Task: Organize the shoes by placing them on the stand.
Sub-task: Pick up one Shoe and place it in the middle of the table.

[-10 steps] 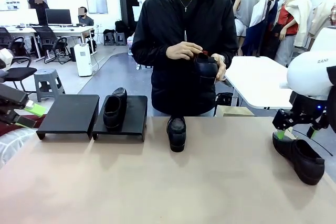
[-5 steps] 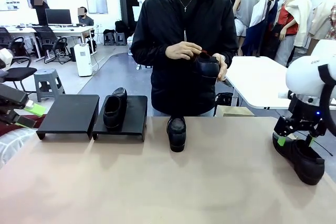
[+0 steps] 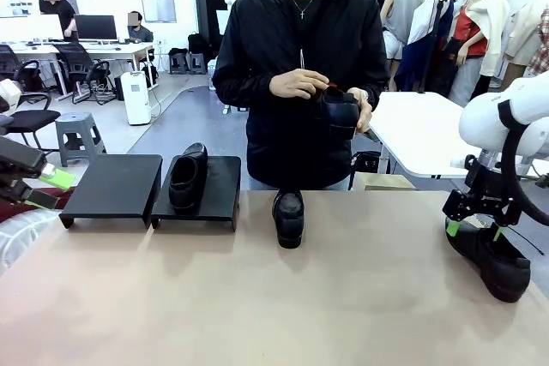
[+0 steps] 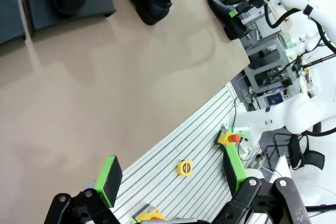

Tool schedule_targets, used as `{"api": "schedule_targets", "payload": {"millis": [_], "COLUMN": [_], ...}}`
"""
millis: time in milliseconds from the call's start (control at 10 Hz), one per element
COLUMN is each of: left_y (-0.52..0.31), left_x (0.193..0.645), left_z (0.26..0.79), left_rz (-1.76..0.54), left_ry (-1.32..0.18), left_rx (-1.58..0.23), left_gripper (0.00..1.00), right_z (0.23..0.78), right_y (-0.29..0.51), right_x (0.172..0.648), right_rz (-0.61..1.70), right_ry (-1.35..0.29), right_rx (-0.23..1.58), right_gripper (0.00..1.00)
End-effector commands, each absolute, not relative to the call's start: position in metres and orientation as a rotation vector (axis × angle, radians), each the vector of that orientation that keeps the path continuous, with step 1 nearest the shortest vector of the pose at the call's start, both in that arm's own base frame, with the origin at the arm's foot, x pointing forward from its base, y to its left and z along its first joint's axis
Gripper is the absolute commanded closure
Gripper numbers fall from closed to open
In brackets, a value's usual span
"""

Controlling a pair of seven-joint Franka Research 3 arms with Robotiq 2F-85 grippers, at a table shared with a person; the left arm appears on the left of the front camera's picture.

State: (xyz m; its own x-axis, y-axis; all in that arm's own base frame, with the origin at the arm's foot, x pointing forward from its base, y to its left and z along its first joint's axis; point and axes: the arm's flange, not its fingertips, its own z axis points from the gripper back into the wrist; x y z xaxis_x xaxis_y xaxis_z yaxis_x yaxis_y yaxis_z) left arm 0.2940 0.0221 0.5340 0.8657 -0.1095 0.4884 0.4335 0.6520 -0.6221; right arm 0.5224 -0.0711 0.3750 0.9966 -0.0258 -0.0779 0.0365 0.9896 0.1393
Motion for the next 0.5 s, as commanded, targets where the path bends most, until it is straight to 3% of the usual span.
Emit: {"api": "schedule_targets", "payload": {"millis": [0, 400], "left_y": [0.023, 0.023], "left_x": [0.295, 0.295], "left_z": [0.534, 0.534], "left_rz": [-0.341, -0.341], "left_ry": [-0.449, -0.449], "left_rx": [-0.83, -0.83], "left_gripper": [0.0, 0.0], "right_z": [0.375, 0.358], "right_y": [-0.075, -0.076], "right_x": [0.53, 0.531], "right_rz": [-0.008, -0.003], "right_ry": [0.109, 0.134], "right_rx": [0.182, 0.143], "right_gripper": [0.0, 0.0]}}
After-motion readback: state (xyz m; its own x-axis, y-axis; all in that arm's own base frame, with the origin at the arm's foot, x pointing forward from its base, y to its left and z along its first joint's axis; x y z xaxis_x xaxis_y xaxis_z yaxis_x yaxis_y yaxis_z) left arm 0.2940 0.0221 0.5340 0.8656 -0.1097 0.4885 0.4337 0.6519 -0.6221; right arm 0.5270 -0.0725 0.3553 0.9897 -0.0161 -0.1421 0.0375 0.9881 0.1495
